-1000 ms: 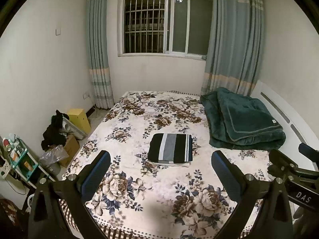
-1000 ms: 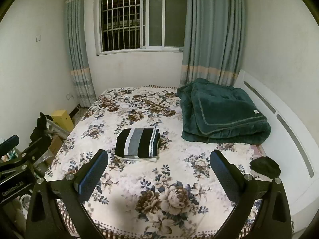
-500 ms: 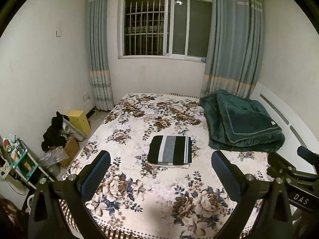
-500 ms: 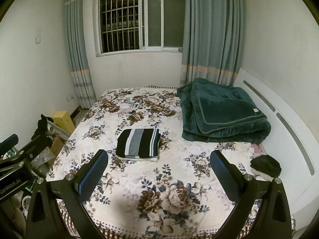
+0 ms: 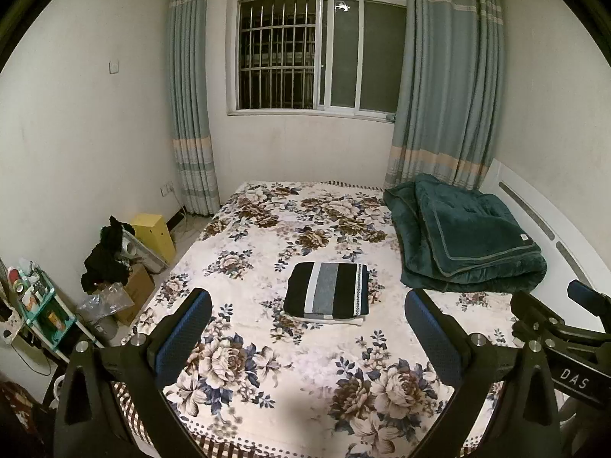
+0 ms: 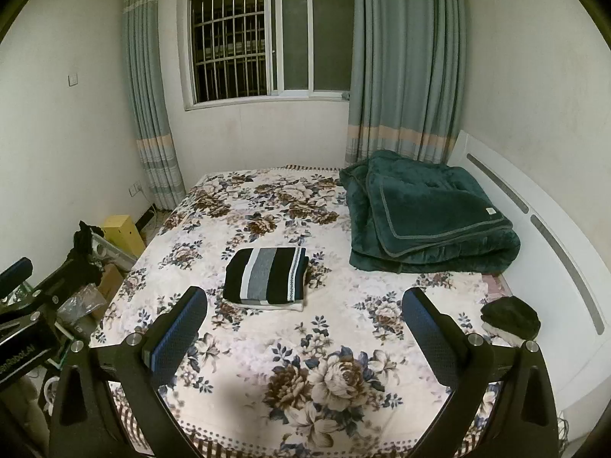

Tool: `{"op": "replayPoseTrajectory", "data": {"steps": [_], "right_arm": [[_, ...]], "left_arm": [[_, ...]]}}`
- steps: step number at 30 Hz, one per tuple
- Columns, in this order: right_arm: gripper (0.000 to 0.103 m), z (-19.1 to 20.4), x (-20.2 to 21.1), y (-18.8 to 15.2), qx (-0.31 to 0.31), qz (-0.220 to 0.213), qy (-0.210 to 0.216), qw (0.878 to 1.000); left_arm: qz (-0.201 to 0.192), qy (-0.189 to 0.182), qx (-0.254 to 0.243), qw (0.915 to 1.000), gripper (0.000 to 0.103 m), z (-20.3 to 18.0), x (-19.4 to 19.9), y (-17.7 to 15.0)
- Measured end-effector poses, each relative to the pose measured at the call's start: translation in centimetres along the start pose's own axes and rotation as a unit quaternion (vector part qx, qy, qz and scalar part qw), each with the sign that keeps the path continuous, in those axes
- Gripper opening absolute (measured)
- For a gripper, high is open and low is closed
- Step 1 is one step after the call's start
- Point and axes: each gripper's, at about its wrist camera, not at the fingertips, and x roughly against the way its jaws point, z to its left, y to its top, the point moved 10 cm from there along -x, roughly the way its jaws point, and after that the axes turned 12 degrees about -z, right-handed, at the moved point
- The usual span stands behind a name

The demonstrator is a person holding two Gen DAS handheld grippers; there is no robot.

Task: Fold small clothes

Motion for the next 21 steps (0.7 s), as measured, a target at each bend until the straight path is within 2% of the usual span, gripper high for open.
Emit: {"op": "replayPoseTrajectory", "data": {"steps": [21], "right_arm": [[0.103,0.2,0.5,-0.3,-0.004,-0.001,-0.004,1.0]], "left_arm": [[-0.005,0.004,-0.002,1.0,0.103,-0.1,0.3,0.8]]}}
